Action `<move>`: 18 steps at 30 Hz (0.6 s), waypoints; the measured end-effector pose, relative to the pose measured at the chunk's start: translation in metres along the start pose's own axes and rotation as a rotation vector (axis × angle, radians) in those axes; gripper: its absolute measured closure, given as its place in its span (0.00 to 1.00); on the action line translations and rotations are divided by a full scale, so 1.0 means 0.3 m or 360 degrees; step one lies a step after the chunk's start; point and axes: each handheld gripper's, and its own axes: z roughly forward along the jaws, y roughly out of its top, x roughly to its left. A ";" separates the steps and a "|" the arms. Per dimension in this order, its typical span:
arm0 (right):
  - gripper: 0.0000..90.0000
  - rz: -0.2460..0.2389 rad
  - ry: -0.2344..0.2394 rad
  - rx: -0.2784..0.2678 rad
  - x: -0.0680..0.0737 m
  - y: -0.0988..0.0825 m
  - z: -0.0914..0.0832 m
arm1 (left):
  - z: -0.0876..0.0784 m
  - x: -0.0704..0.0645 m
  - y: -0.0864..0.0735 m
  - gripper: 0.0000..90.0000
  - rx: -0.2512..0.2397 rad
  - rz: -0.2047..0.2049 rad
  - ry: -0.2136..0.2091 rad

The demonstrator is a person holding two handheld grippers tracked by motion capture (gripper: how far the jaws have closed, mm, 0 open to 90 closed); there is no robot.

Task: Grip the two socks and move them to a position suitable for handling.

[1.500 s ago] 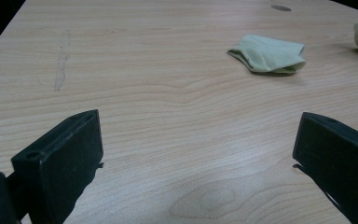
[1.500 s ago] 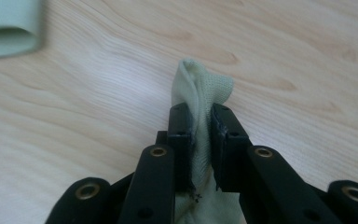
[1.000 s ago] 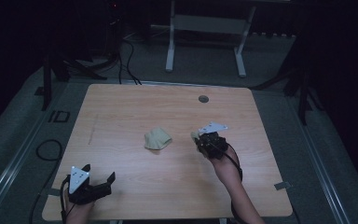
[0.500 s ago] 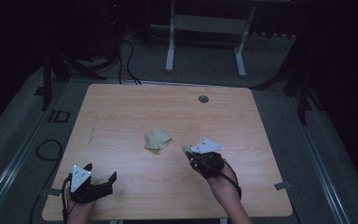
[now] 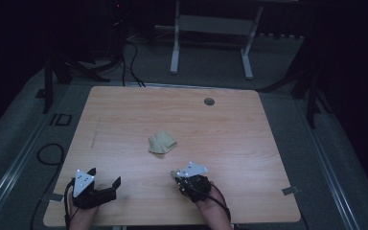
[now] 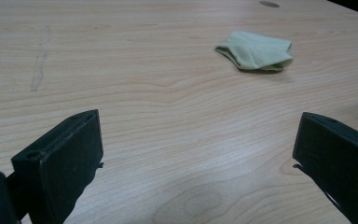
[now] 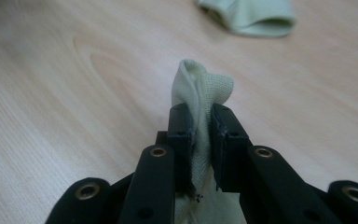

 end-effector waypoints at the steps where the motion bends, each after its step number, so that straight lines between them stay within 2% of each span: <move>1: 0.88 0.0000 0.0007 0.0017 0.009 -0.005 0.015 | 0.001 -0.001 0.000 0.02 0.0002 0.0002 -0.0008; 4: 0.88 0.0017 0.0032 0.0056 0.026 -0.018 0.058 | 0.005 -0.006 -0.002 0.02 0.0007 0.0021 -0.0041; 6: 0.87 0.0055 0.0064 0.0085 0.034 -0.028 0.084 | 0.011 -0.010 -0.005 0.02 0.0020 0.0042 -0.0073; 8: 0.85 0.0082 0.0075 0.0088 0.042 -0.037 0.099 | 0.015 -0.015 -0.006 0.02 0.0031 0.0060 -0.0095; 13: 0.79 0.0137 0.0070 0.0054 0.055 -0.031 0.113 | 0.013 -0.023 -0.007 0.05 -0.0022 0.0091 -0.0133; 17: 0.66 0.0120 0.0063 0.0037 0.076 -0.020 0.127 | 0.013 -0.041 -0.003 0.05 0.0005 0.0098 -0.0151; 18: 0.61 0.0109 0.0084 0.0043 0.078 -0.013 0.126 | 0.013 -0.045 -0.002 0.05 0.0007 0.0097 -0.0165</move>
